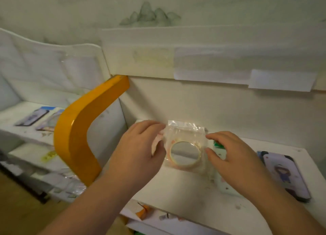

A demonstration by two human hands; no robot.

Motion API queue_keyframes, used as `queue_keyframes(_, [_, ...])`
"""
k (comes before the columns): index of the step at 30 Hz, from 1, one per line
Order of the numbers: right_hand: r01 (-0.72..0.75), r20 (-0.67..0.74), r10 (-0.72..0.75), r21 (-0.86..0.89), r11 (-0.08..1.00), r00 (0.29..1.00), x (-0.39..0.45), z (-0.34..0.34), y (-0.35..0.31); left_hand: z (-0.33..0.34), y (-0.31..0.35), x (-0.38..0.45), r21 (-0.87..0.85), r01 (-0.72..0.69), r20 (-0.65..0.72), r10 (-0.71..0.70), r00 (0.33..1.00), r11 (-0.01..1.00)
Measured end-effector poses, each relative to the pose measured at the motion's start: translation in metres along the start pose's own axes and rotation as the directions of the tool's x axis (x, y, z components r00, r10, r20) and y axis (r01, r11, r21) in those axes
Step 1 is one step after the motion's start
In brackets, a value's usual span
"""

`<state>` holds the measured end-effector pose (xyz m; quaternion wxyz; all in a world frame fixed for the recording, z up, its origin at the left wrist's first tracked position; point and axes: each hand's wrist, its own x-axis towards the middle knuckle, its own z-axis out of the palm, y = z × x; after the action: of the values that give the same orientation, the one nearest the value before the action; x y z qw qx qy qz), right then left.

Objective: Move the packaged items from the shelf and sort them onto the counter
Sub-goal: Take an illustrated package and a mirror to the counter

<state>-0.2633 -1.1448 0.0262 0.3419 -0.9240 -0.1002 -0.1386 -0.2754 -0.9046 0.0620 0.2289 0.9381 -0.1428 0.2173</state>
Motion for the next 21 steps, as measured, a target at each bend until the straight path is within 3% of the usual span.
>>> queue_keyframes(5, [0.081, -0.033, -0.08, 0.019, 0.997, 0.996, 0.019, 0.03, -0.078, -0.066, -0.056, -0.03, 0.062, 0.06, -0.158, -0.05, 0.986, 0.996])
queue_keyframes(9, [0.176, -0.006, -0.176, 0.055, 0.983, 0.984, 0.024, 0.066, -0.149, -0.115, -0.117, -0.057, 0.077, 0.185, -0.255, -0.16, 0.954, 0.98])
queue_keyframes(16, [0.315, 0.058, -0.32, 0.082, 0.946, 0.946, 0.024, 0.158, -0.274, -0.187, -0.237, -0.118, 0.059, 0.386, -0.243, -0.362, 0.9, 0.921])
queue_keyframes(21, [0.323, 0.067, -0.33, 0.091, 0.942, 0.942, 0.031, 0.231, -0.336, -0.223, -0.318, -0.151, 0.084, 0.449, -0.204, -0.426, 0.882, 0.89])
